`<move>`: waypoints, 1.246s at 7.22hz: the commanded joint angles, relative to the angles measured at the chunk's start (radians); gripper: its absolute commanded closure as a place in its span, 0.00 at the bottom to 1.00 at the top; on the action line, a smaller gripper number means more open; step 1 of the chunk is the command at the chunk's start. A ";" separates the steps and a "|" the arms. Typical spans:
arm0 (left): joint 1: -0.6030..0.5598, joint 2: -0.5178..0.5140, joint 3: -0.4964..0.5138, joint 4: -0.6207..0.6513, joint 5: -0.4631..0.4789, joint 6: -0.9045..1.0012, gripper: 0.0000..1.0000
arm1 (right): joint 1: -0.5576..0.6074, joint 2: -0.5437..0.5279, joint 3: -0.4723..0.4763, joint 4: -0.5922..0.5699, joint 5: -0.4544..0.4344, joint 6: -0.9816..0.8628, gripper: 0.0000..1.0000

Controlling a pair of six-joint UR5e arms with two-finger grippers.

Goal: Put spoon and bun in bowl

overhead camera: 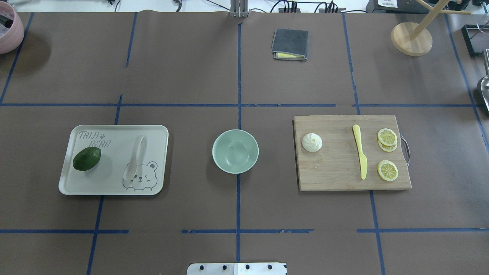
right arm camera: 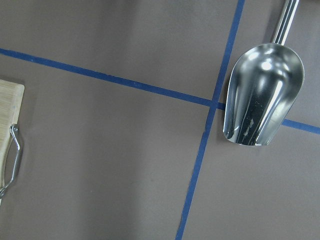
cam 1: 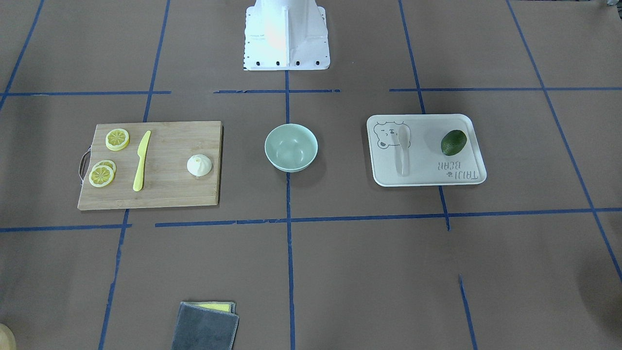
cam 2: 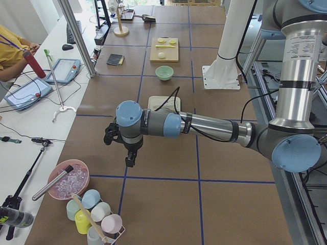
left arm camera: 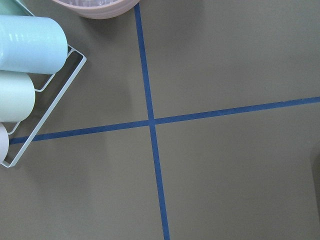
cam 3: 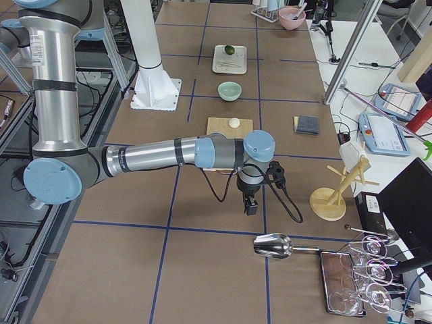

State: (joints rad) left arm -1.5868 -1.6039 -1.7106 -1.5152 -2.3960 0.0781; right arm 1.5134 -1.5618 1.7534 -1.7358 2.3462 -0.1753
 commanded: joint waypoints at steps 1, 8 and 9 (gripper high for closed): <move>0.004 -0.019 0.000 -0.011 -0.008 0.028 0.00 | -0.001 -0.013 -0.015 -0.001 0.018 0.000 0.00; 0.190 0.001 -0.004 -0.318 -0.144 -0.115 0.00 | -0.013 -0.014 -0.017 0.001 0.068 -0.001 0.00; 0.346 -0.005 -0.050 -0.432 -0.126 -0.320 0.00 | -0.025 -0.014 -0.009 0.002 0.076 -0.003 0.00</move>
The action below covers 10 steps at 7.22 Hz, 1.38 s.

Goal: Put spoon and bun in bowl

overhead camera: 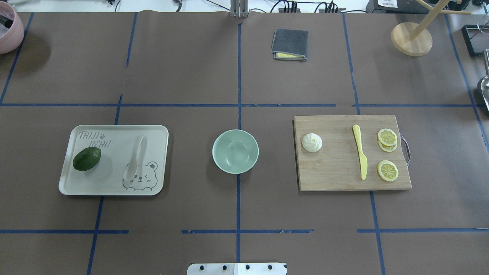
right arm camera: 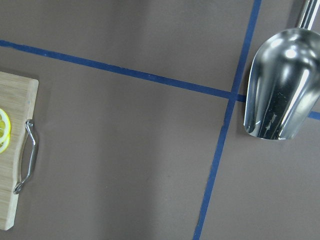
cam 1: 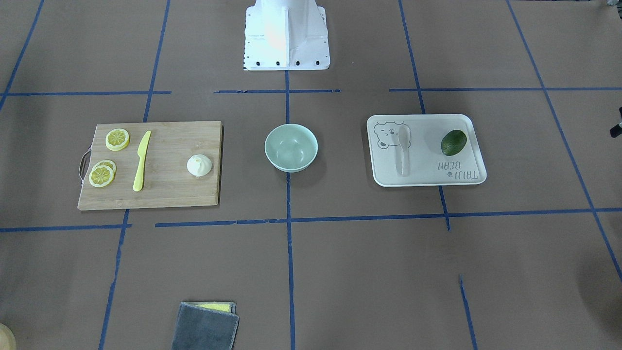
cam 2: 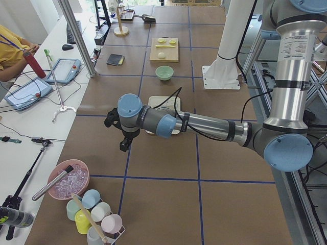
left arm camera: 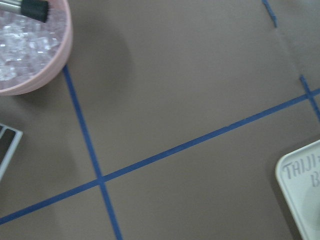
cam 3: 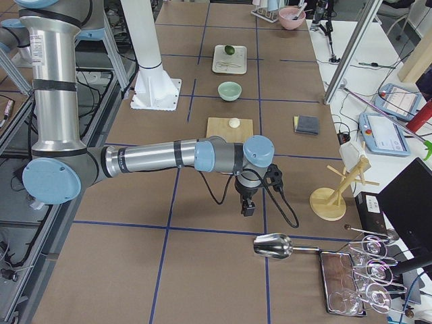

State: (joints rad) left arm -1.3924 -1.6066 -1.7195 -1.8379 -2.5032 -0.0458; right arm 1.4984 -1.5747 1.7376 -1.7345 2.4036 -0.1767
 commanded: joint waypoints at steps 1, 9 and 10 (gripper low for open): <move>0.279 -0.028 -0.082 -0.220 0.088 -0.464 0.00 | -0.017 -0.002 0.004 0.012 0.019 -0.004 0.00; 0.674 -0.249 0.029 -0.113 0.460 -0.769 0.09 | -0.053 -0.004 -0.013 0.020 0.025 0.002 0.00; 0.687 -0.251 0.032 -0.112 0.492 -0.770 0.09 | -0.056 -0.004 -0.015 0.020 0.025 0.002 0.00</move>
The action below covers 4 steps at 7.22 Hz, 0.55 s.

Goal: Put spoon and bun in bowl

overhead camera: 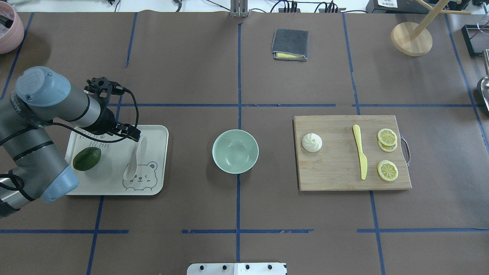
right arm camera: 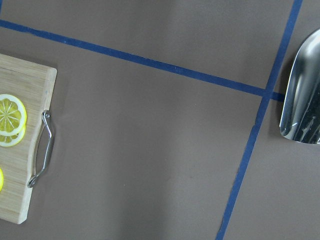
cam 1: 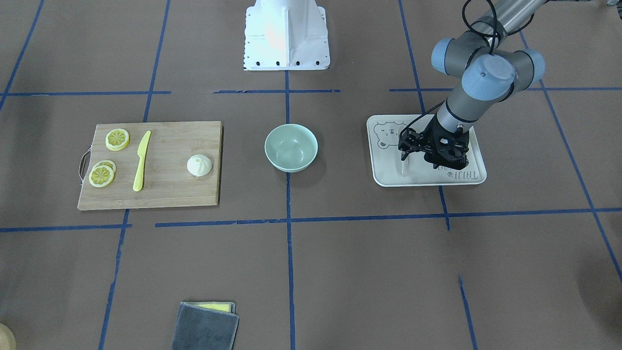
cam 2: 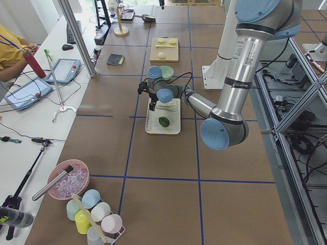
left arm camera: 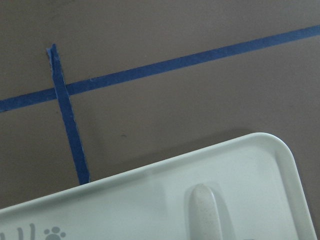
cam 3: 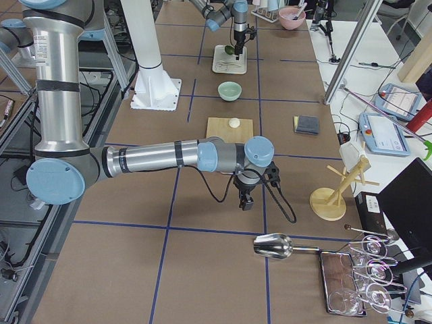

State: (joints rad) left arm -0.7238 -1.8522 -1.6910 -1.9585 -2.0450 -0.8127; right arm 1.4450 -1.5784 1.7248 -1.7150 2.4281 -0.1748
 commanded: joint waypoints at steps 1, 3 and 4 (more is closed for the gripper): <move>0.023 -0.004 0.008 0.009 0.038 -0.003 0.09 | -0.006 0.000 -0.002 0.000 0.000 0.000 0.00; 0.026 -0.018 0.017 0.009 0.039 -0.003 0.16 | -0.018 0.000 -0.005 0.000 0.005 0.001 0.00; 0.038 -0.024 0.025 0.009 0.039 -0.003 0.17 | -0.018 0.000 -0.007 0.000 0.006 0.001 0.00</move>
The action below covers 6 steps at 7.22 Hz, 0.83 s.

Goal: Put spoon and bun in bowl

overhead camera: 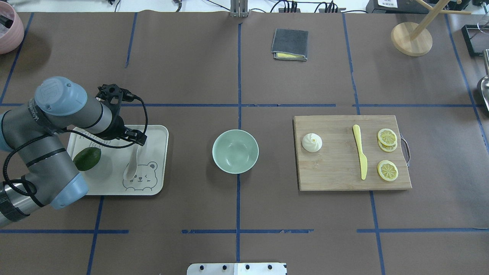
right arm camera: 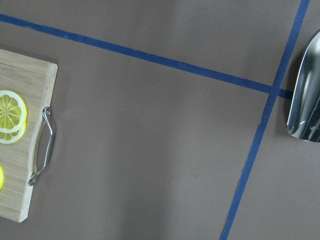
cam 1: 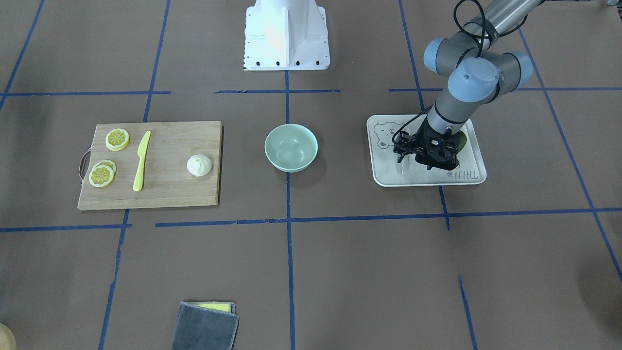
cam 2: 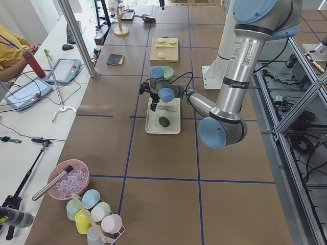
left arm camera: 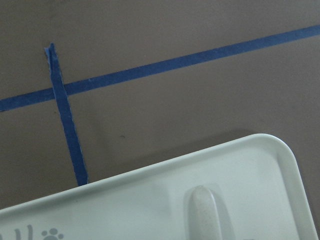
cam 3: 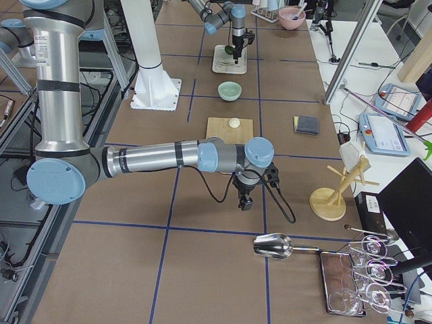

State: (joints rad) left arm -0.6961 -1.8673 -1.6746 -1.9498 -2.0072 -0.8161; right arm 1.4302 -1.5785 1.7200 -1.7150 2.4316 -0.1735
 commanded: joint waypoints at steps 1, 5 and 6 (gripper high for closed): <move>0.027 -0.013 0.013 0.000 0.001 0.000 0.21 | -0.004 0.000 -0.005 0.000 0.003 0.000 0.00; 0.036 -0.013 0.007 0.052 -0.001 -0.002 0.90 | -0.005 0.000 -0.011 0.000 0.003 0.000 0.00; 0.036 -0.015 0.004 0.057 -0.001 -0.002 1.00 | -0.005 0.000 -0.011 0.000 0.004 0.000 0.00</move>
State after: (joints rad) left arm -0.6601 -1.8806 -1.6677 -1.9095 -2.0078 -0.8180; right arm 1.4252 -1.5782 1.7090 -1.7150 2.4347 -0.1733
